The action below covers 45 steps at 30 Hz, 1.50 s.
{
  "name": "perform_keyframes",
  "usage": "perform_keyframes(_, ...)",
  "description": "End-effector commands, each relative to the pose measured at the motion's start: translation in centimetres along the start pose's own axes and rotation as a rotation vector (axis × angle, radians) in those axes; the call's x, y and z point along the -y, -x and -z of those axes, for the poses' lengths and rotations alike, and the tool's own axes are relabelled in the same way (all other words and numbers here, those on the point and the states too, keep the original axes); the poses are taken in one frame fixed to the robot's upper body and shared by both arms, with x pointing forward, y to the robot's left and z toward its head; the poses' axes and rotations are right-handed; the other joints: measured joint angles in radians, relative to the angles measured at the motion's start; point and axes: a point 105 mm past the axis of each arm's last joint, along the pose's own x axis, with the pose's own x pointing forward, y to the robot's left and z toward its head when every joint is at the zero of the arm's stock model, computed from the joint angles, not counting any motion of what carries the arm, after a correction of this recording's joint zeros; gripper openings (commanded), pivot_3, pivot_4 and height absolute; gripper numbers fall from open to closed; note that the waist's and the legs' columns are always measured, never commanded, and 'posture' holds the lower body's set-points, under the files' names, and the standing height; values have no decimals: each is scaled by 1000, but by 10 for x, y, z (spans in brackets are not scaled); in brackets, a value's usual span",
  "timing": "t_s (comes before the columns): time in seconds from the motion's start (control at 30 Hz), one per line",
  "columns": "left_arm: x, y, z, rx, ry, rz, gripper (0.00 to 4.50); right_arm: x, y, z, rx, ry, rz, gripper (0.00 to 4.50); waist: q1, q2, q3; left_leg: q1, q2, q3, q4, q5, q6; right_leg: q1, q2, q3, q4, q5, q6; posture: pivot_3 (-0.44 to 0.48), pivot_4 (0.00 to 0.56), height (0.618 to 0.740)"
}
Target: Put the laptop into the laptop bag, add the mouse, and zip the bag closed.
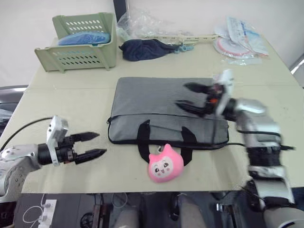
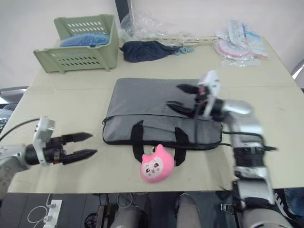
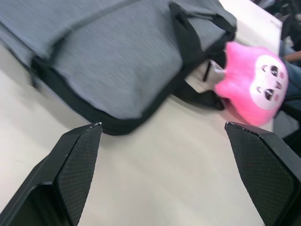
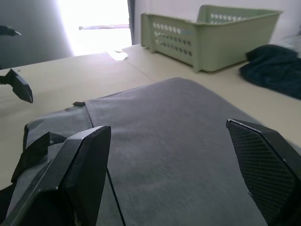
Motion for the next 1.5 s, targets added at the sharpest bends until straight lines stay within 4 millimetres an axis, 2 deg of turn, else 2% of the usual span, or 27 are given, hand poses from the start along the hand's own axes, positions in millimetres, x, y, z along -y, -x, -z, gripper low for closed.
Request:
perform_keyframes(0.03,-30,30,-9,9,-93,-144,4500,9,53,-3,-104,72,92,4353,-2,-2,1,-1,0,2,-1,0,0,0,0,-1,0,0,0,0,150,740)
perform_keyframes(0.1,-45,40,-12,12,-148,-201,4500,15,80,9,-197,98,149,4353,-3,-5,3,-1,1,6,-2,0,0,1,0,0,0,1,2,0,150,740)
perform_keyframes(0.17,-54,45,-15,18,-188,-232,4500,17,97,16,-251,108,177,4353,-5,-6,3,1,1,9,-2,0,0,1,0,1,0,1,3,0,150,740)
perform_keyframes(0.23,-67,53,-20,18,-244,-283,4500,25,131,24,-316,95,256,4353,-7,-6,4,2,1,12,-2,0,1,1,0,4,0,2,4,0,150,740)
perform_keyframes(0.37,-79,60,-29,17,-306,-312,4500,30,176,34,-390,78,361,4353,-7,-8,5,2,1,13,-2,1,1,1,0,4,0,3,5,0,150,740)
perform_keyframes(0.43,-82,61,-32,22,-320,-312,4500,30,187,37,-401,73,385,4353,-7,-9,5,2,0,14,-2,1,2,1,0,4,0,3,5,0,150,740)
perform_keyframes(0.53,-82,43,-41,7,-349,-247,4500,22,191,43,-404,60,388,4353,-6,-11,6,3,1,14,-1,1,2,1,0,4,1,3,6,0,150,740)
perform_keyframes(0.63,-77,14,-63,58,-365,-149,4500,11,176,36,-356,47,361,4353,-3,-11,7,3,0,14,-1,1,2,1,-1,5,2,3,6,0,150,740)
perform_keyframes(0.7,-68,-16,-77,100,-372,-34,4500,-5,157,30,-326,45,308,4353,4,-11,7,3,0,14,0,1,2,2,-1,5,3,3,6,0,150,740)
perform_keyframes(0.73,-65,-27,-82,110,-372,7,4252,-15,147,28,-312,40,275,4444,7,-11,6,3,0,14,1,1,2,2,-1,5,3,3,6,0,150,740)
perform_keyframes(0.8,-59,-43,-85,108,-366,75,3708,-31,131,25,-287,20,224,4500,12,-12,6,3,-1,14,2,1,2,2,-1,5,4,3,6,0,150,740)
perform_keyframes(0.87,-50,-72,-90,102,-386,166,2910,-53,104,17,-253,26,128,4500,11,-14,7,5,0,16,1,1,2,2,0,5,4,3,6,0,150,740)
perform_keyframes(0.9,-46,-82,-91,93,-393,203,2344,-61,94,13,-240,26,97,4500,14,-15,7,5,0,16,1,1,2,2,0,5,4,3,6,0,150,740)
perform_keyframes(1.1,-27,-131,-101,108,-408,329,134,-100,57,-1,-203,34,-71,4500,19,-17,8,6,-1,16,2,1,3,3,0,6,4,4,6,0,150,740)
perform_keyframes(1.2,-14,-162,-103,107,-416,392,60,-118,39,0,-201,69,-183,4500,24,-19,8,7,-2,16,2,2,3,3,0,6,4,4,6,0,150,740)
perform_keyframes(1.27,-6,-176,-105,108,-409,427,60,-123,33,2,-203,89,-225,4500,29,-20,8,9,-3,15,4,2,4,4,0,5,3,4,6,0,150,740)
perform_keyframes(1.5,7,-232,-112,124,-421,397,60,-143,11,25,-240,179,-435,4500,23,-22,8,8,-3,15,4,2,5,5,-1,5,2,4,6,0,150,740)
